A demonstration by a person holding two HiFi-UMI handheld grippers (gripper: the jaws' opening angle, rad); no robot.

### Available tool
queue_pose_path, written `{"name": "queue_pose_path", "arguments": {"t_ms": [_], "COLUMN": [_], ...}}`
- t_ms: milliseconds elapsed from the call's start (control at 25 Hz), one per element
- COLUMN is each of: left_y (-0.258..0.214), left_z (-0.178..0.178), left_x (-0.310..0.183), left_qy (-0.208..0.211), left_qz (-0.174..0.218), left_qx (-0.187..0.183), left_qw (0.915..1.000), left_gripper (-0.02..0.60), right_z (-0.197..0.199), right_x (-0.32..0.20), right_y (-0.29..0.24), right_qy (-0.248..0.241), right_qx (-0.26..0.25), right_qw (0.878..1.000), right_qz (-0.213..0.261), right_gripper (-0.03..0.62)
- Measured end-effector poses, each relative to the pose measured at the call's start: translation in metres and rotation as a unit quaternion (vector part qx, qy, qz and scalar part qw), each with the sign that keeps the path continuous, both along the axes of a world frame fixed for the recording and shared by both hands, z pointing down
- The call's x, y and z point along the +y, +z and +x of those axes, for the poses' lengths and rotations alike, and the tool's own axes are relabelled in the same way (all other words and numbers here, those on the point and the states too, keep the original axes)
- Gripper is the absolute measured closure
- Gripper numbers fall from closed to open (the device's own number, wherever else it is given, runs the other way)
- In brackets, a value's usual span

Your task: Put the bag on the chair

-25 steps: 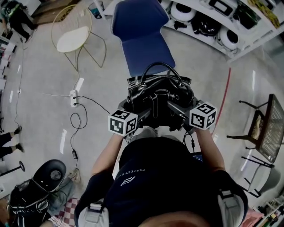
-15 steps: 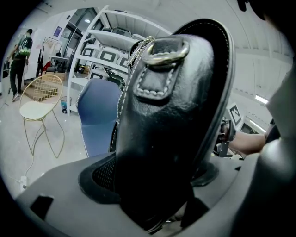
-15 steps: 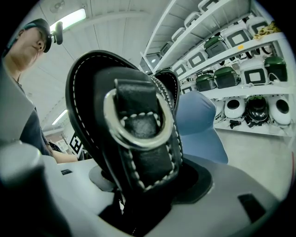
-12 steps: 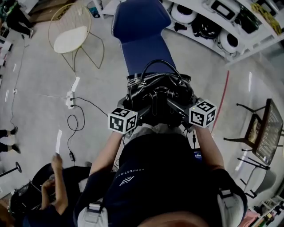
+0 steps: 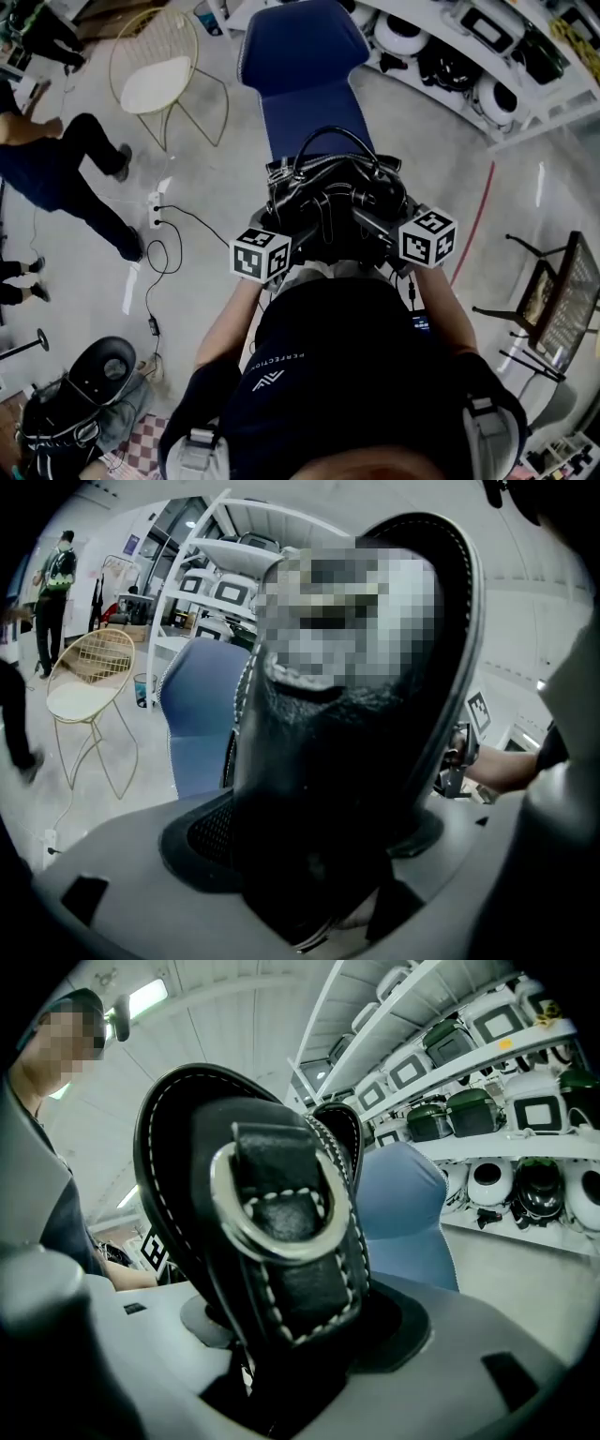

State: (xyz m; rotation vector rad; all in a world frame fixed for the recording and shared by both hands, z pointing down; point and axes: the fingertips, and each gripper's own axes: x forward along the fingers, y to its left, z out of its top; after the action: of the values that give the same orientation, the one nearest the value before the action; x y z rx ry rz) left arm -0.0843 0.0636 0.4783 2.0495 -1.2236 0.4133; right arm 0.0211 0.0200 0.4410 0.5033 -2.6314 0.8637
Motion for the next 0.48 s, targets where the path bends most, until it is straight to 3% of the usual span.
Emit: {"name": "queue_pose_path", "arguments": {"t_ms": [480], "left_y": [-0.004], "left_z": [0.029], "left_x": [-0.053], "left_qy": [-0.040], "left_qz": [0.007], "left_qx": [-0.013], "left_qw": [0.9991], "left_gripper": [0.172], "right_z": [0.025], "right_x": [-0.060], "right_y": [-0.004], "right_qy": [-0.041], "right_qx": [-0.010], "right_qw": [0.999], "right_qz": [0.015], "right_gripper": [0.303]}}
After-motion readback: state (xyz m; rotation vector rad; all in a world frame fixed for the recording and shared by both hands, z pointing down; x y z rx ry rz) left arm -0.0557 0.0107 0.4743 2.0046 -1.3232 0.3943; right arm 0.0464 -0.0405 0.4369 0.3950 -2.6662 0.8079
